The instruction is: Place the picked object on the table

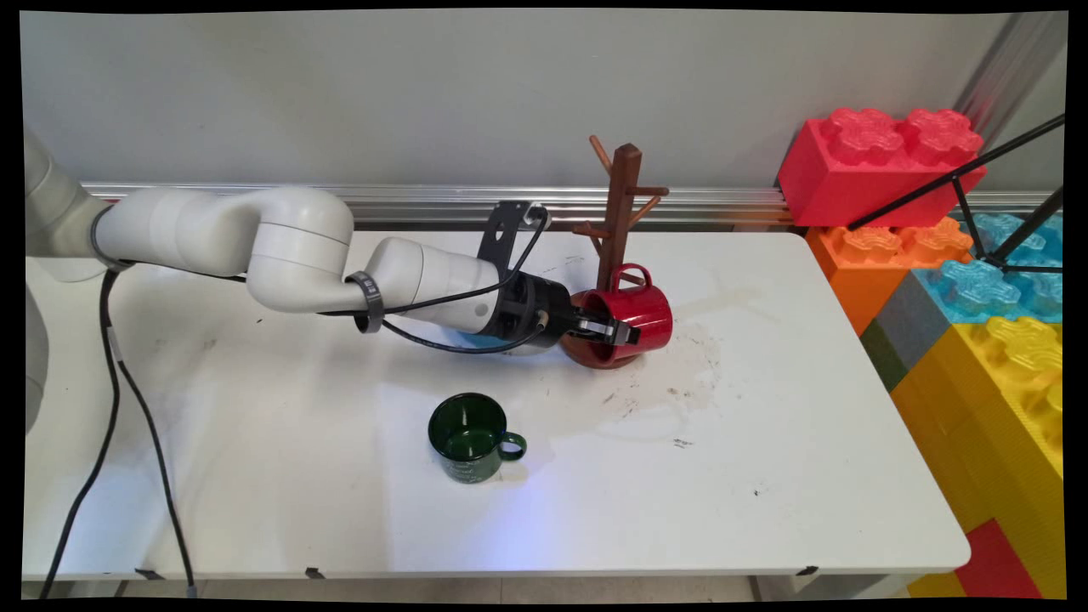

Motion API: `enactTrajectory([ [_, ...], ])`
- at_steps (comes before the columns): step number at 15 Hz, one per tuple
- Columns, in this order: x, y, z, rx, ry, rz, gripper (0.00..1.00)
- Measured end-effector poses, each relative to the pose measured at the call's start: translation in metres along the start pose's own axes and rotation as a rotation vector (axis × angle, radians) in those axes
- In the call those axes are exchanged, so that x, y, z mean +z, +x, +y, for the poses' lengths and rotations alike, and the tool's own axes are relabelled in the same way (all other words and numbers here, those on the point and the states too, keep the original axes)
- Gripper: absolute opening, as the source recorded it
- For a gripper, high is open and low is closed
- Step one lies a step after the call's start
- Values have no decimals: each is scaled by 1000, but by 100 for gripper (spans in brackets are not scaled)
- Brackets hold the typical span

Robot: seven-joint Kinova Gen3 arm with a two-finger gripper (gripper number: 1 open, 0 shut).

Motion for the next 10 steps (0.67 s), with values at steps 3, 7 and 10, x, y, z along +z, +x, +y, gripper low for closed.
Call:
enactTrajectory([
  [3,-5,1,9,-8,-19,-4,0],
  [7,-11,5,23,-20,-46,-7,0],
  [10,-14,9,38,-25,-79,-9,0],
])
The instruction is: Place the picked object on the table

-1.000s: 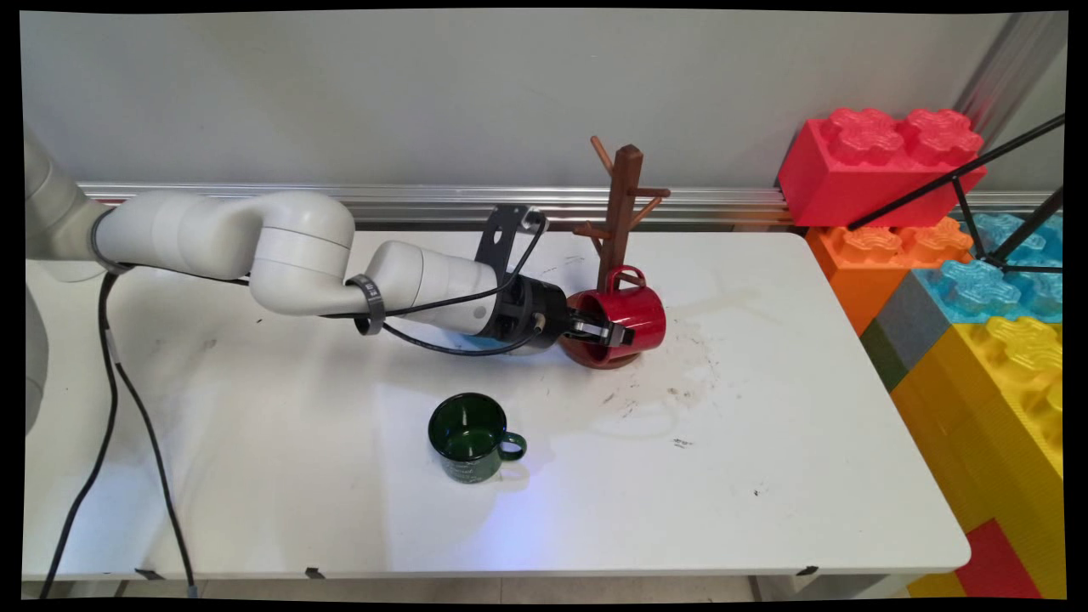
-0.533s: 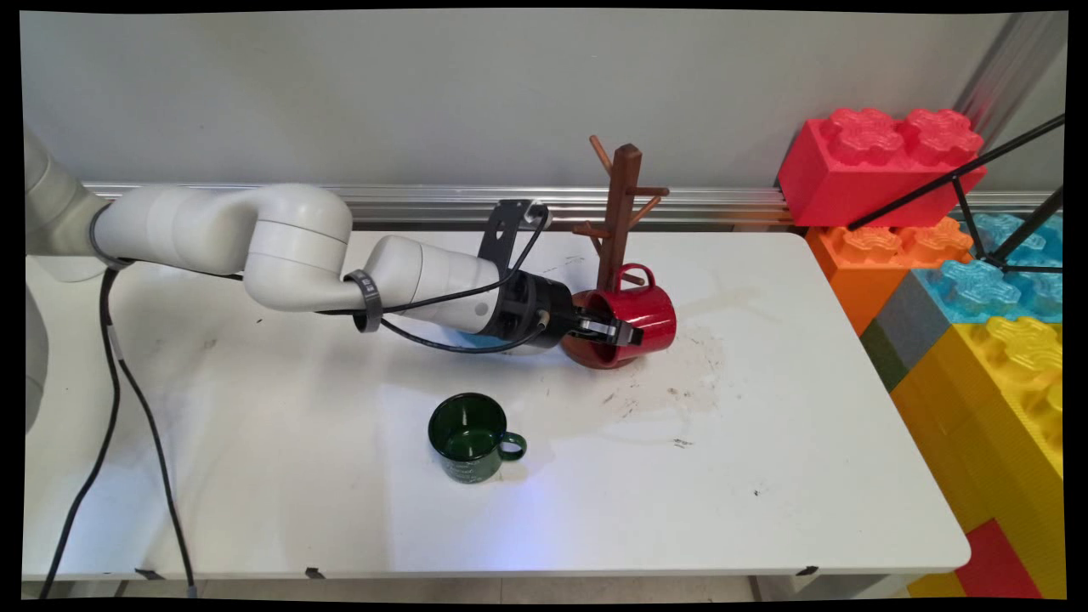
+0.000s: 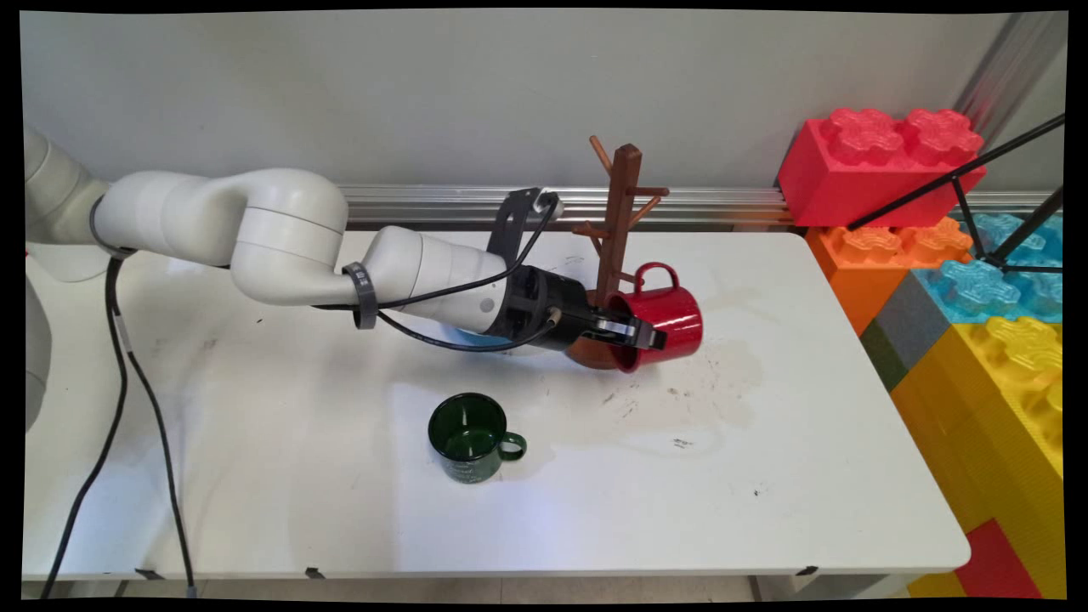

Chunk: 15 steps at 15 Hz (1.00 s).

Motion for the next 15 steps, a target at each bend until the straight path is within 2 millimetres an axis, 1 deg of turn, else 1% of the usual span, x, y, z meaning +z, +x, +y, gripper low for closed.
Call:
enactTrajectory([
  [9,-11,2,43,40,-42,-79,0],
  [12,-16,5,60,60,-38,-113,0],
  [15,-20,10,72,69,-18,-136,0],
])
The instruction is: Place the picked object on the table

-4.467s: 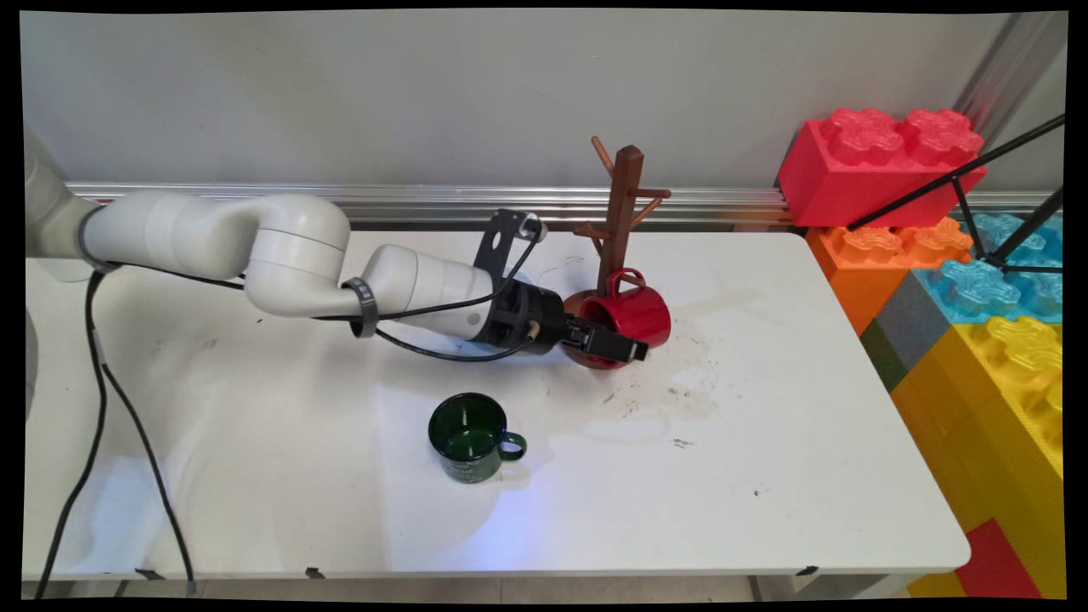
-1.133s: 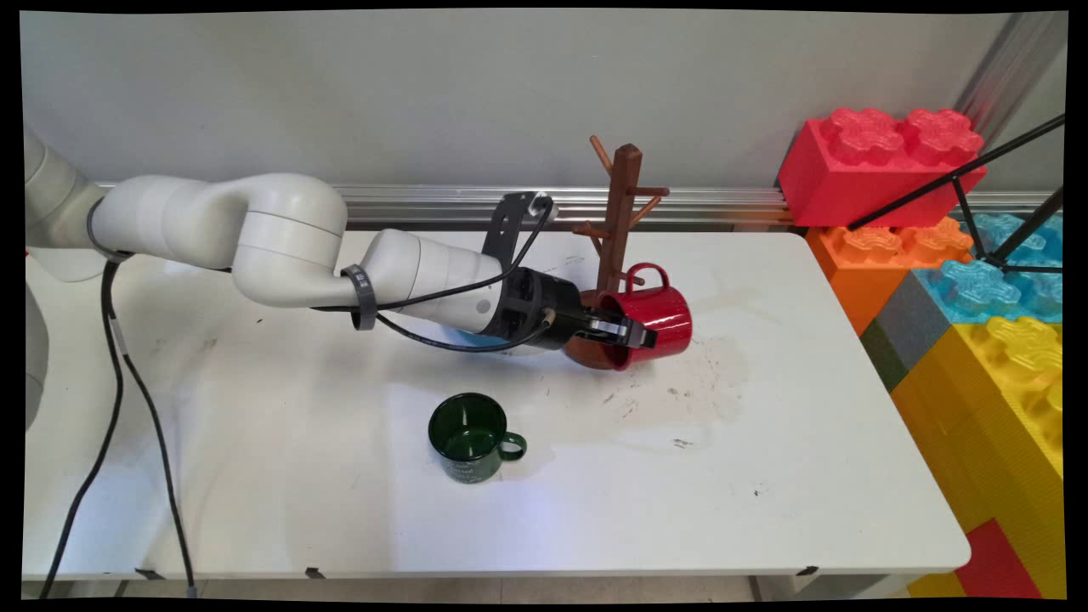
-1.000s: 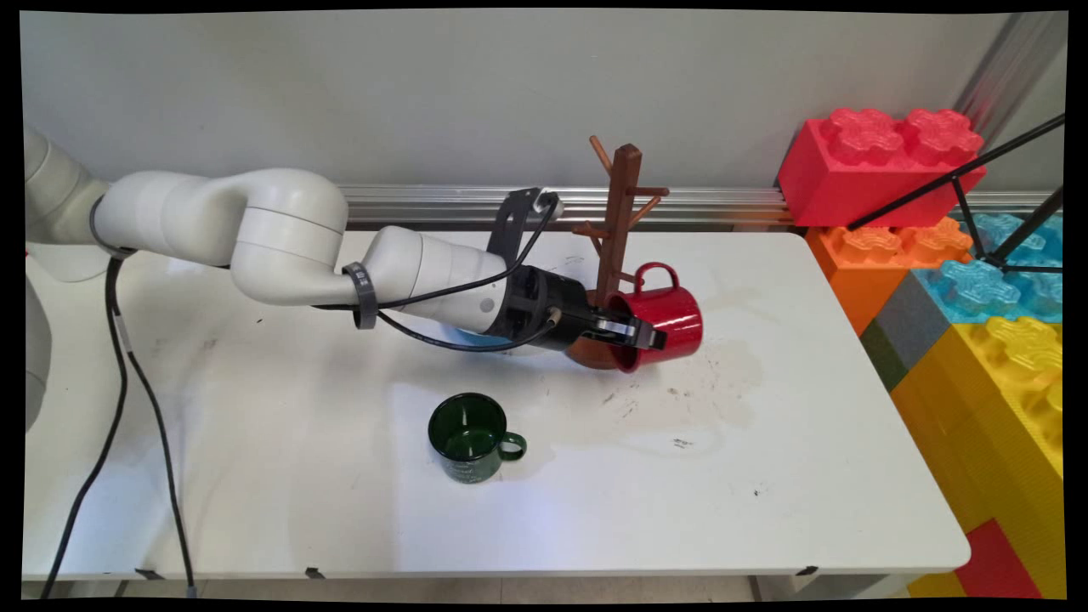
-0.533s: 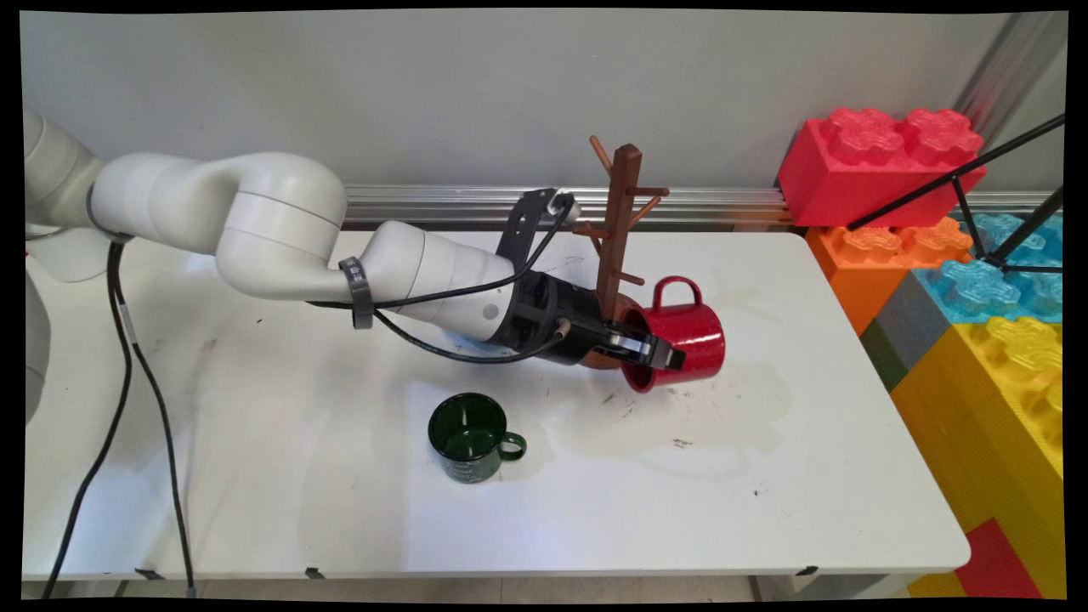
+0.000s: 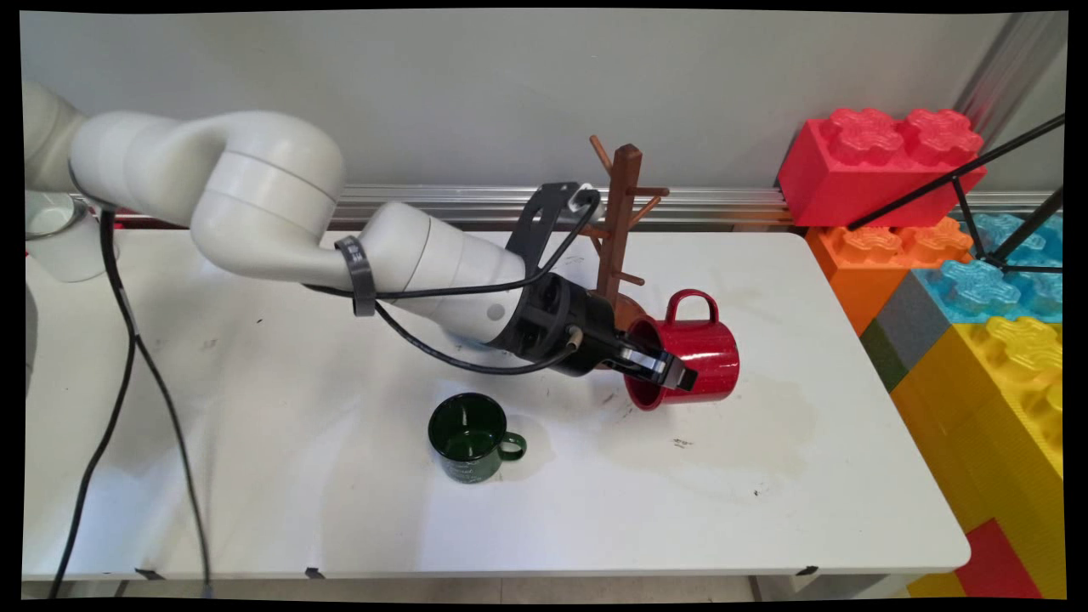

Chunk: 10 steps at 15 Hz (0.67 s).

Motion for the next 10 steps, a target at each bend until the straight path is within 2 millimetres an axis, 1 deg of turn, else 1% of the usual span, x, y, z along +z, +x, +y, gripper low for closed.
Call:
enactTrajectory([
  [2,-4,5,9,8,25,-25,0],
  [7,-11,13,22,31,83,-83,0],
  [10,-17,20,35,55,139,-150,0],
])
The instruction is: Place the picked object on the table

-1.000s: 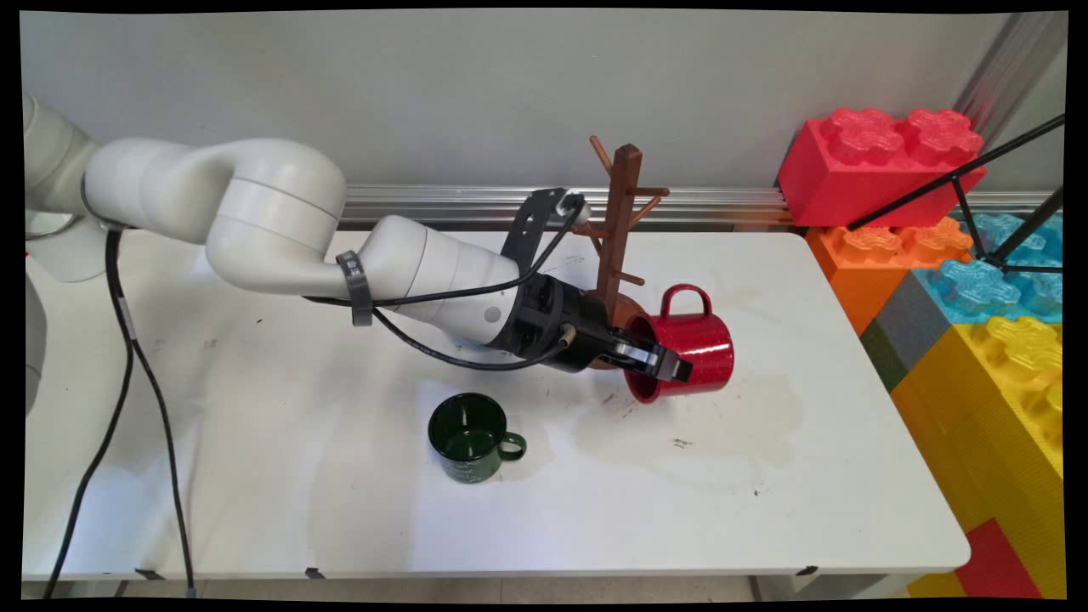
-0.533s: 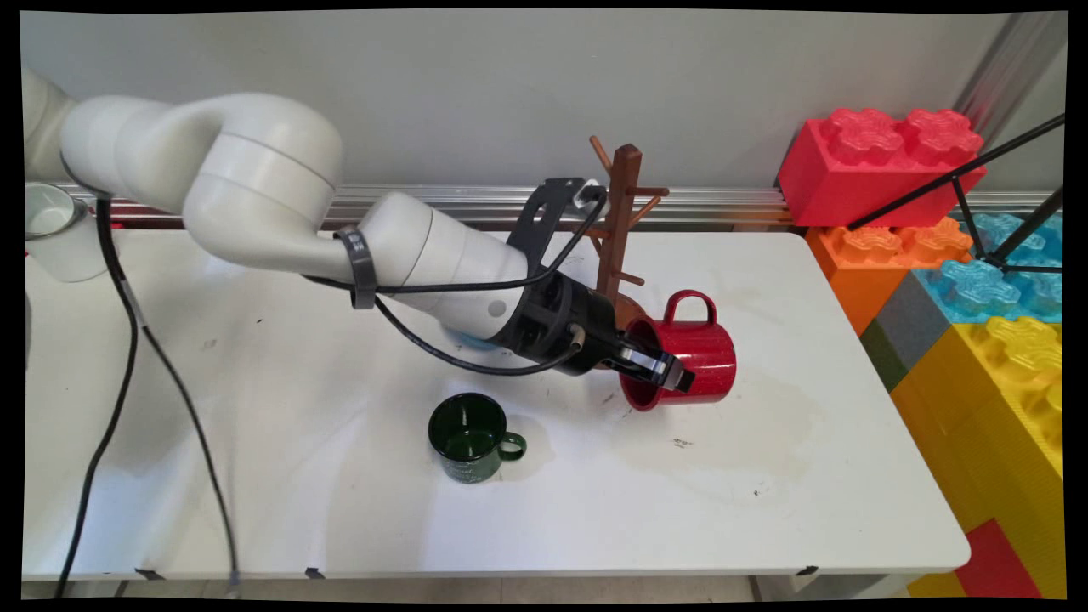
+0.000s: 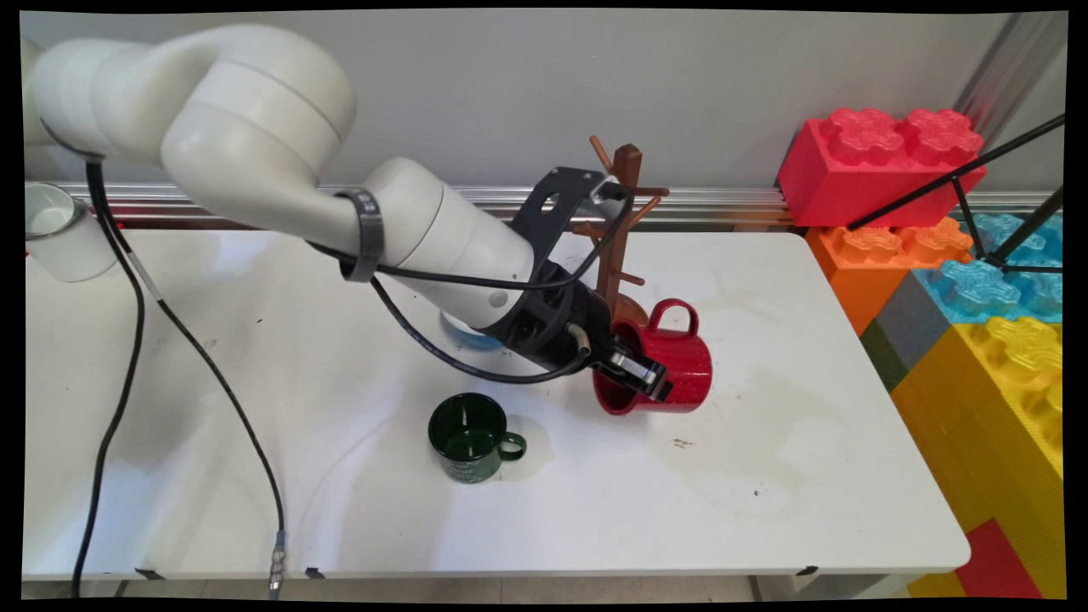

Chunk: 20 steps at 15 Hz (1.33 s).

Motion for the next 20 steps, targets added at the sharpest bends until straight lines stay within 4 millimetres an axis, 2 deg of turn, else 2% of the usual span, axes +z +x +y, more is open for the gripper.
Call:
enactTrajectory([
  [8,-4,23,33,64,140,-119,0],
  [14,7,34,55,111,204,-235,0],
  [20,27,42,74,170,268,-359,0],
])
